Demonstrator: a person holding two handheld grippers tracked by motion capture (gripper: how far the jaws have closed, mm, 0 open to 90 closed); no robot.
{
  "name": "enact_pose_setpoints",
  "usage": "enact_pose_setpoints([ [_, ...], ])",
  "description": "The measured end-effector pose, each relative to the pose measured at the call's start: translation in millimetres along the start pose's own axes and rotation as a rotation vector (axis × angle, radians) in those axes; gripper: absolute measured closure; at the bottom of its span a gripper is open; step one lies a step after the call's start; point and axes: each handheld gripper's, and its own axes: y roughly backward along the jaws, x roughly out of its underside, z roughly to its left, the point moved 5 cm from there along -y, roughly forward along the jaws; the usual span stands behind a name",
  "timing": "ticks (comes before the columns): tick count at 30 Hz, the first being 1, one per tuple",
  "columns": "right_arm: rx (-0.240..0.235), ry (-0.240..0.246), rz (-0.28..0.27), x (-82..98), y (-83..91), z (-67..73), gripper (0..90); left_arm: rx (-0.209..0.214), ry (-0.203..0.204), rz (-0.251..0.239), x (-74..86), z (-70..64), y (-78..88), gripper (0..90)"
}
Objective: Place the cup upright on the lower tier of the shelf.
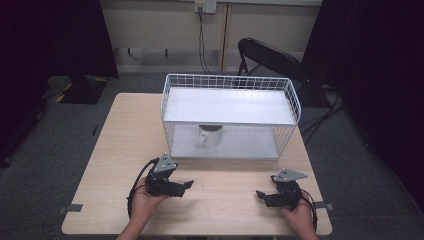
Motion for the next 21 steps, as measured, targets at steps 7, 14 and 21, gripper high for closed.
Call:
enact_pose_setpoints([
  [7, 0.0, 0.0, 0.0, 0.0, 0.0, 0.0, 15.1, 0.01, 0.002, 0.012, 7.0, 4.0, 5.8, 15.9],
  [14, 0.0, 0.0, 0.0, 0.0, 0.0, 0.0, 15.1, 0.016, -0.004, 0.004, 11.9, 8.4, 12.1, 15.9],
  [21, 0.0, 0.0, 0.0, 0.0, 0.0, 0.0, 15.1, 0.02, 0.007, 0.005, 19.6, 13.2, 16.5, 15.9],
])
